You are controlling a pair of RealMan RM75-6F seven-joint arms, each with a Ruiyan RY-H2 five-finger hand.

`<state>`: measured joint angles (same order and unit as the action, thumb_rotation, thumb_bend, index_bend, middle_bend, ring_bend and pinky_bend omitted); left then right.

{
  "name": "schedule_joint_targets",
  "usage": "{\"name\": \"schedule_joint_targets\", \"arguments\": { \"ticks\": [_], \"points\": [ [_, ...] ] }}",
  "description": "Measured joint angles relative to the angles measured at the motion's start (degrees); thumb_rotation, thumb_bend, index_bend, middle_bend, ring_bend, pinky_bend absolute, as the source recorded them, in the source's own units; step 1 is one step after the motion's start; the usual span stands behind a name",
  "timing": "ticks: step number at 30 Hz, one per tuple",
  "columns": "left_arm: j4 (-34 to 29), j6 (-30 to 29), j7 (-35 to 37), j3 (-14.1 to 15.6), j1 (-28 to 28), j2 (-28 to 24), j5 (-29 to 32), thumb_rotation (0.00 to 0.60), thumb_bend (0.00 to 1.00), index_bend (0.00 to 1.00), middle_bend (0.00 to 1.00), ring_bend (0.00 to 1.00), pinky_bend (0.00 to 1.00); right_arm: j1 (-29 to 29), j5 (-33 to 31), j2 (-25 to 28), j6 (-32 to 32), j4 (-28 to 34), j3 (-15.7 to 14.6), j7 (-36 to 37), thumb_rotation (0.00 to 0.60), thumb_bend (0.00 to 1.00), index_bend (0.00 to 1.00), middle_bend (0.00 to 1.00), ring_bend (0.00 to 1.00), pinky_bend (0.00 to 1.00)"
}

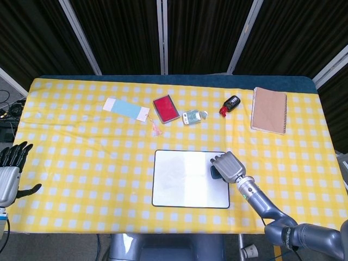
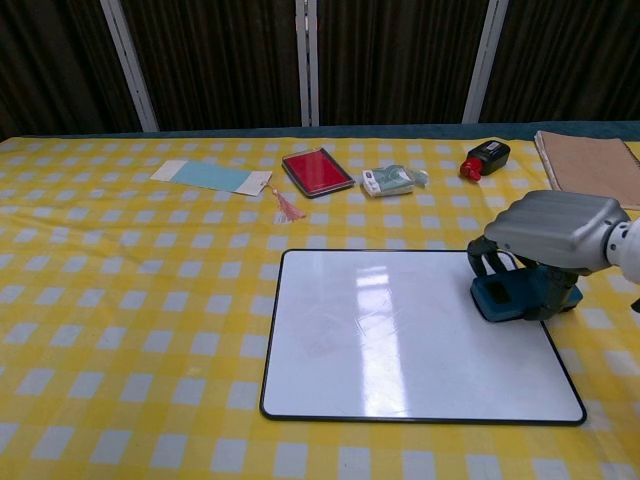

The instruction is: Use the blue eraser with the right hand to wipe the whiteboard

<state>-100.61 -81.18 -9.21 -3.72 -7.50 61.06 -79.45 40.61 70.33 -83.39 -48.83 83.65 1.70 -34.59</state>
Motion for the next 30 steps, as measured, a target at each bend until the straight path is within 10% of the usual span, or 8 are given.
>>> {"name": "schedule_joint_targets", "arguments": {
  "ticks": [13, 30],
  "points": [
    [-0.1, -0.1, -0.2, 0.1, 0.0, 0.0, -0.1, 0.6, 0.0, 0.0, 0.0, 0.0, 0.0, 0.3, 2.4, 4.7, 1.5, 11.1, -5.0, -4.6, 0.6, 0.65, 0.66, 0.7, 0.57, 0.75],
    [0.0, 0.4, -0.2, 0.2, -0.2, 0.0, 0.1, 0.6, 0.0, 0.0, 0.0, 0.0, 0.0, 1.0, -4.8, -0.6, -0.3, -2.4, -0.5, -5.4, 0.6, 0.64, 0.66, 0.7, 0.57, 0.75]
  ]
}}
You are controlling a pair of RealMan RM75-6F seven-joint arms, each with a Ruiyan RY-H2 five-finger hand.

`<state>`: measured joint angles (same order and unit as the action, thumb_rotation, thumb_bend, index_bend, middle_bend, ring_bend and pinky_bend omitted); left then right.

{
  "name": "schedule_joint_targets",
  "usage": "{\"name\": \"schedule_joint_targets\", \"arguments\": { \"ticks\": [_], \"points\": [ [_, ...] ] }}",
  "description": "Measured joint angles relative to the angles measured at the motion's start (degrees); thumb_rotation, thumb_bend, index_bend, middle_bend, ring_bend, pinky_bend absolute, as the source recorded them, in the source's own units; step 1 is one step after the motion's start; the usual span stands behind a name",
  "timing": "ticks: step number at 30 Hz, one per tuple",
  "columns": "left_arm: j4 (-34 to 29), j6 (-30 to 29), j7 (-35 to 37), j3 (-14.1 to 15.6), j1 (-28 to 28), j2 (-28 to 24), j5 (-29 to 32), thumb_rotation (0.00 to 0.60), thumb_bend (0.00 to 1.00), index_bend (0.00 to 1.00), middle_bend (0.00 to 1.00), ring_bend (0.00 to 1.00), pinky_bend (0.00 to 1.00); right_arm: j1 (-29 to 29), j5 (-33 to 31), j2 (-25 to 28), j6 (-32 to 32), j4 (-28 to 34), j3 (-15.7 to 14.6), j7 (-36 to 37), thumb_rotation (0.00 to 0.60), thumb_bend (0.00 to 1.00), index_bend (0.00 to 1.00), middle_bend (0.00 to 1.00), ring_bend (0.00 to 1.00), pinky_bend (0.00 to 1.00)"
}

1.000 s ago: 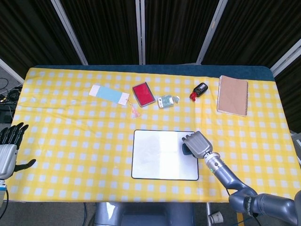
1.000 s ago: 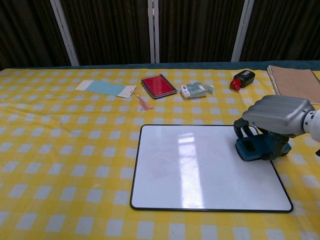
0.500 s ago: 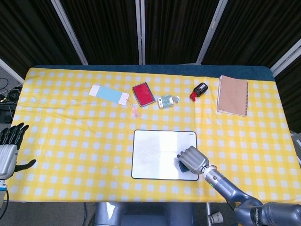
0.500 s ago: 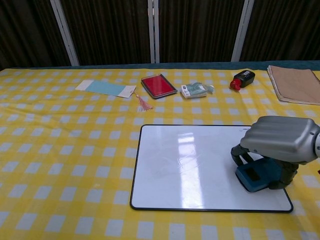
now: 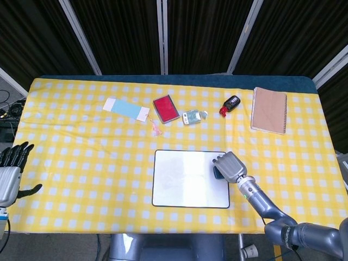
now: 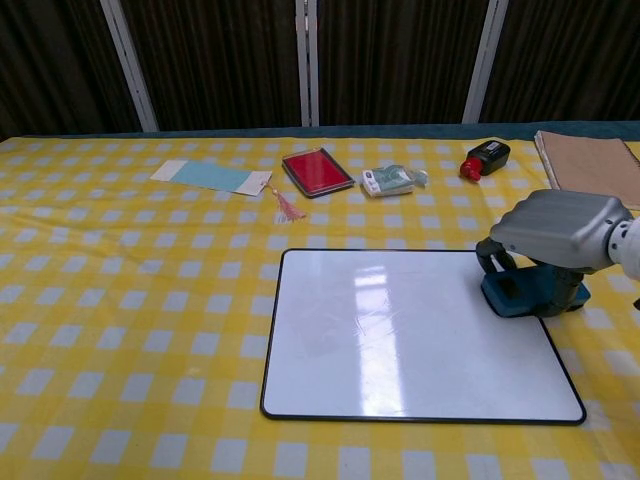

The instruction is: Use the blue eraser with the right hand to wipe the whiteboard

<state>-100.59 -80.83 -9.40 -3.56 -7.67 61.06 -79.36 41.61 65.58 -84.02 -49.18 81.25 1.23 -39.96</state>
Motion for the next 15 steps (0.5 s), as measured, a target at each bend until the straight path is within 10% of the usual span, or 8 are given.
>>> {"name": "schedule_joint_targets", "arguments": {
  "ticks": [15],
  "points": [
    [-0.4, 0.0, -0.9, 0.3, -0.1, 0.2, -0.4, 0.6, 0.0, 0.0, 0.0, 0.0, 0.0, -1.1, 4.9, 4.3, -1.9, 7.7, -4.0, -1.6, 0.6, 0.64, 0.66, 0.7, 0.58, 0.75]
  ]
}}
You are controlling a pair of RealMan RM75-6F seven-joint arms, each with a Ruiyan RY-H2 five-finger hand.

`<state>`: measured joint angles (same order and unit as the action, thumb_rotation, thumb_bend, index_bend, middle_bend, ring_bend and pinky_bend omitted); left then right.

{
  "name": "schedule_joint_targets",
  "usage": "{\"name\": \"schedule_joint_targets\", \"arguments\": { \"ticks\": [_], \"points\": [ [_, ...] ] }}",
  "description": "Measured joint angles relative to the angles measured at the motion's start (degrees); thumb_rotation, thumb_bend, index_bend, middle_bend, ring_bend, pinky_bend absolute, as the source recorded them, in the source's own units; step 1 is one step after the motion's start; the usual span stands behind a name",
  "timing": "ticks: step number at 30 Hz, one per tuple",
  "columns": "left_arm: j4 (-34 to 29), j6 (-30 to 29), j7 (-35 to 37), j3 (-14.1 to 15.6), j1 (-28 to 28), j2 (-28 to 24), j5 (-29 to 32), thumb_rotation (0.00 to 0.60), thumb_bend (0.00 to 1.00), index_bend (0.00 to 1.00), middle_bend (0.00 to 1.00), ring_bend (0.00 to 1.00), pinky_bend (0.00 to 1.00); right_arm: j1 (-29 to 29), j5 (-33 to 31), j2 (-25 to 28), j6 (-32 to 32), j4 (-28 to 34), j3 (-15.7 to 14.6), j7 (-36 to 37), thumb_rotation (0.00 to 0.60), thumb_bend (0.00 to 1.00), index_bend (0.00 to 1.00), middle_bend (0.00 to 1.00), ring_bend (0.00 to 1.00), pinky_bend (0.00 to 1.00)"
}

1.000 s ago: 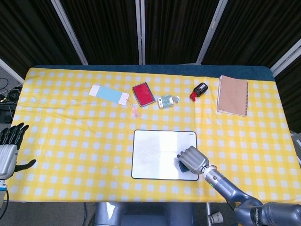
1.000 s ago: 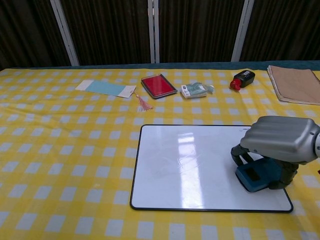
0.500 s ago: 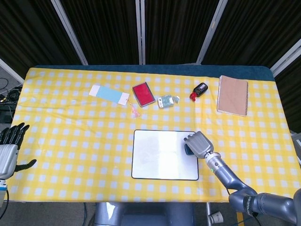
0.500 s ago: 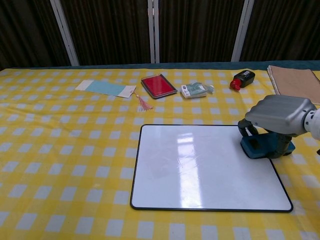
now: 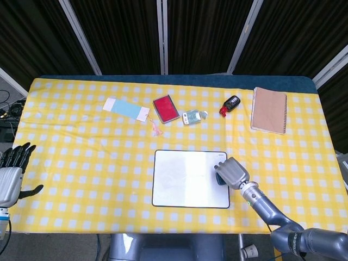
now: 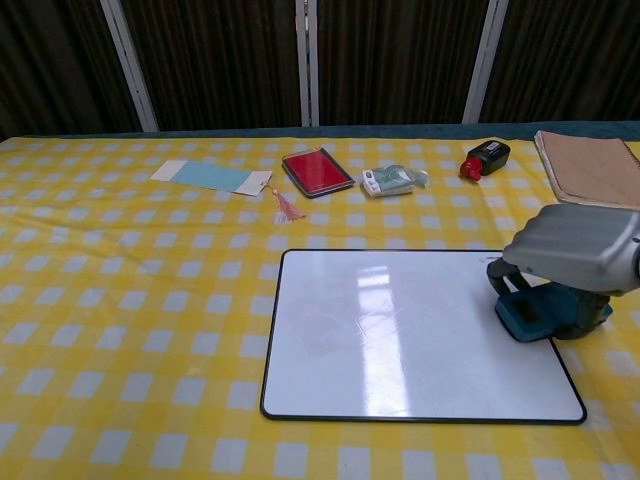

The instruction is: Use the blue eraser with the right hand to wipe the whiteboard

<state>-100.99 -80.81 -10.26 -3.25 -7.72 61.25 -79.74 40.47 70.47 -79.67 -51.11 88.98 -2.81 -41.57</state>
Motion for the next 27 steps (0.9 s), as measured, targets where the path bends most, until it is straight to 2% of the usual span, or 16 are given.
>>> {"name": "schedule_joint_targets", "arguments": {
  "ticks": [7, 12, 17, 22, 24, 25, 26, 27],
  "points": [
    [-0.2, 0.0, -0.6, 0.2, 0.0, 0.2, -0.3, 0.6, 0.0, 0.0, 0.0, 0.0, 0.0, -1.7, 5.9, 3.0, -2.7, 6.8, -3.6, -1.9, 0.6, 0.64, 0.66, 0.7, 0.58, 0.75],
    [-0.1, -0.1, -0.1, 0.1, 0.1, 0.0, -0.1, 0.6, 0.0, 0.0, 0.0, 0.0, 0.0, -2.8, 7.9, 5.4, -6.3, 7.9, -2.7, 1.0, 0.6, 0.64, 0.66, 0.7, 0.58, 0.75],
    [-0.2, -0.1, 0.4, 0.0, 0.1, -0.3, 0.0, 0.6, 0.0, 0.0, 0.0, 0.0, 0.0, -3.9, 6.7, 7.6, -7.9, 5.5, -0.4, 6.6, 0.6, 0.63, 0.66, 0.69, 0.58, 0.75],
    [-0.3, -0.4, 1.0, -0.1, 0.3, -0.6, 0.0, 0.6, 0.0, 0.0, 0.0, 0.0, 0.0, -4.8, 3.2, 7.3, -6.8, -1.0, 1.1, 11.9, 0.6, 0.61, 0.64, 0.67, 0.58, 0.75],
    [-0.3, -0.6, 1.1, 0.0, 0.4, -0.7, 0.0, 0.6, 0.0, 0.0, 0.0, 0.0, 0.0, -5.2, 2.1, 6.6, -6.1, -3.5, 1.5, 13.6, 0.6, 0.56, 0.62, 0.65, 0.57, 0.75],
    [-0.3, -0.7, 1.1, 0.0, 0.5, -0.7, -0.1, 0.6, 0.0, 0.0, 0.0, 0.0, 0.0, -5.4, 1.5, 6.2, -5.7, -4.6, 1.6, 14.3, 0.6, 0.48, 0.56, 0.6, 0.55, 0.7],
    [-0.4, -0.8, 1.2, 0.0, 0.5, -0.7, -0.1, 0.6, 0.0, 0.0, 0.0, 0.0, 0.0, -5.6, 0.8, 5.6, -5.3, -6.1, 1.9, 15.2, 0.6, 0.33, 0.45, 0.53, 0.49, 0.6],
    [-0.4, -0.9, 1.3, 0.0, 0.6, -0.8, -0.2, 0.6, 0.0, 0.0, 0.0, 0.0, 0.0, -5.8, 0.3, 5.2, -4.9, -7.1, 2.0, 15.8, 0.6, 0.22, 0.35, 0.46, 0.44, 0.52]
  ]
}}
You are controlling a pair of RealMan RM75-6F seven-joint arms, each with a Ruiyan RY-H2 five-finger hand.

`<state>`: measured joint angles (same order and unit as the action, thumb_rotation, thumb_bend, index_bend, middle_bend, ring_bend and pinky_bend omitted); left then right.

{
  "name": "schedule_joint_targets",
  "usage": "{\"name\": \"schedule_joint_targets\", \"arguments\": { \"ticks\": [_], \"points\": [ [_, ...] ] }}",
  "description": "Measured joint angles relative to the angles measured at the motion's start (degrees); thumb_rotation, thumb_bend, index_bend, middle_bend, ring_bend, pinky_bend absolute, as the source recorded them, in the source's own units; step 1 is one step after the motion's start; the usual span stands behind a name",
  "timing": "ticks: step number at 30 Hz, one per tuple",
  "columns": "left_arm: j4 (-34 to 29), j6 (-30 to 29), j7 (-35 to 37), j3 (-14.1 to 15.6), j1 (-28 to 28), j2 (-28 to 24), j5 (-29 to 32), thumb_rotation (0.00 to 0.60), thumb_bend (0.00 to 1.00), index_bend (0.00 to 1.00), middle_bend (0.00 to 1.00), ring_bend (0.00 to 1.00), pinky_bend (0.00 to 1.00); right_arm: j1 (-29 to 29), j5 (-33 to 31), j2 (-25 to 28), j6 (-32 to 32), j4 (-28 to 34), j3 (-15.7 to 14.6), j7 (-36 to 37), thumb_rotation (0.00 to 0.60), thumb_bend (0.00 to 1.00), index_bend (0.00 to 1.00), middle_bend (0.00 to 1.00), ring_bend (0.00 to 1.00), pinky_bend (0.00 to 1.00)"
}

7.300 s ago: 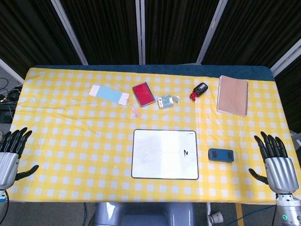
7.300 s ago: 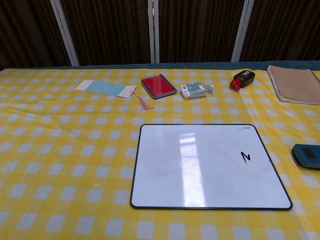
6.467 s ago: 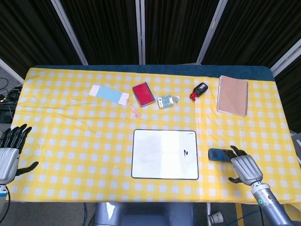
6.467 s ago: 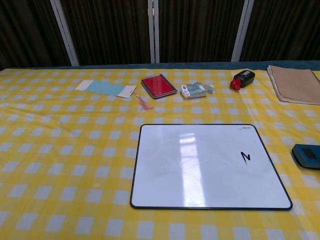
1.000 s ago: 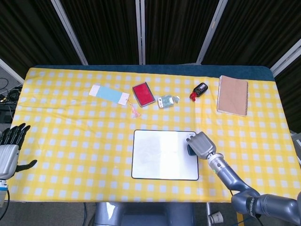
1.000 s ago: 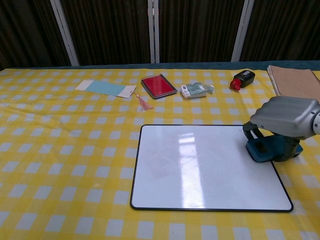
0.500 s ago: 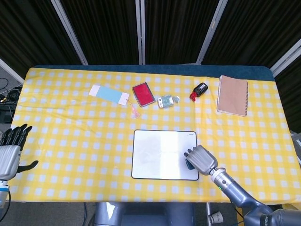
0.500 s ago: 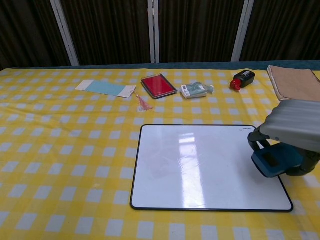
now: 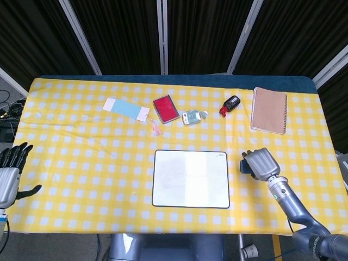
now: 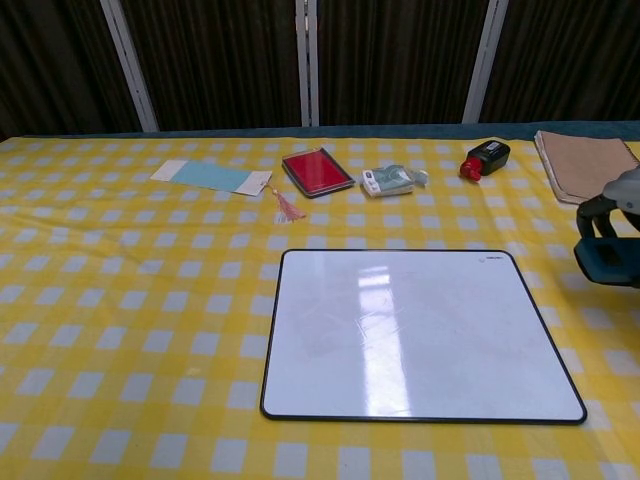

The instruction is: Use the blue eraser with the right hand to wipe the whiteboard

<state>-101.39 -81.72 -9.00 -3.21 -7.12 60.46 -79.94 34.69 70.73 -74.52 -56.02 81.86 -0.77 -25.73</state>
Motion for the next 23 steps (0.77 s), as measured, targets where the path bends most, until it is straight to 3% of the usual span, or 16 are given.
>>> {"name": "schedule_joint_targets", "arguments": {
  "ticks": [1, 2, 4, 7, 11, 16, 23],
  "points": [
    [0.0, -0.1, 0.0, 0.0, 0.1, 0.0, -0.1, 0.6, 0.0, 0.0, 0.0, 0.0, 0.0, -0.2, -0.5, -0.5, 0.4, -0.9, 0.2, 0.6, 0.6, 0.08, 0.2, 0.35, 0.34, 0.41],
    [-0.1, -0.2, 0.1, 0.0, 0.1, -0.1, -0.2, 0.6, 0.0, 0.0, 0.0, 0.0, 0.0, -0.4, -1.2, -1.1, 1.1, -1.8, 0.3, 1.3, 0.6, 0.02, 0.08, 0.25, 0.24, 0.32],
    [-0.4, -0.5, 0.1, 0.2, 0.3, -0.2, -0.5, 0.6, 0.0, 0.0, 0.0, 0.0, 0.0, -0.6, -1.9, -1.3, 2.3, -2.0, 0.5, 2.8, 0.6, 0.0, 0.01, 0.13, 0.12, 0.26],
    [-0.6, -0.6, 0.4, 0.3, 0.4, -0.4, -0.8, 0.6, 0.0, 0.0, 0.0, 0.0, 0.0, -1.2, -1.9, -0.7, 2.9, -0.6, 0.9, 6.7, 0.6, 0.0, 0.0, 0.04, 0.04, 0.2],
    [-0.7, -0.7, 1.2, 0.3, 0.5, -0.8, -1.2, 0.6, 0.0, 0.0, 0.0, 0.0, 0.0, -2.8, 0.2, 0.8, 0.5, 2.4, 1.2, 11.3, 0.6, 0.0, 0.0, 0.0, 0.0, 0.01],
    [-0.6, -1.8, 2.8, 0.5, 0.9, -1.2, -2.9, 0.6, 0.0, 0.0, 0.0, 0.0, 0.0, -6.0, 6.1, 3.6, -6.5, 5.7, 0.8, 15.7, 0.6, 0.0, 0.0, 0.0, 0.0, 0.0],
    [0.3, -4.1, 5.5, 0.9, 1.6, -1.2, -6.1, 0.6, 0.0, 0.0, 0.0, 0.0, 0.0, -13.1, 16.9, 6.5, -22.0, 7.4, -1.2, 21.9, 0.6, 0.0, 0.0, 0.0, 0.0, 0.0]
  ]
}}
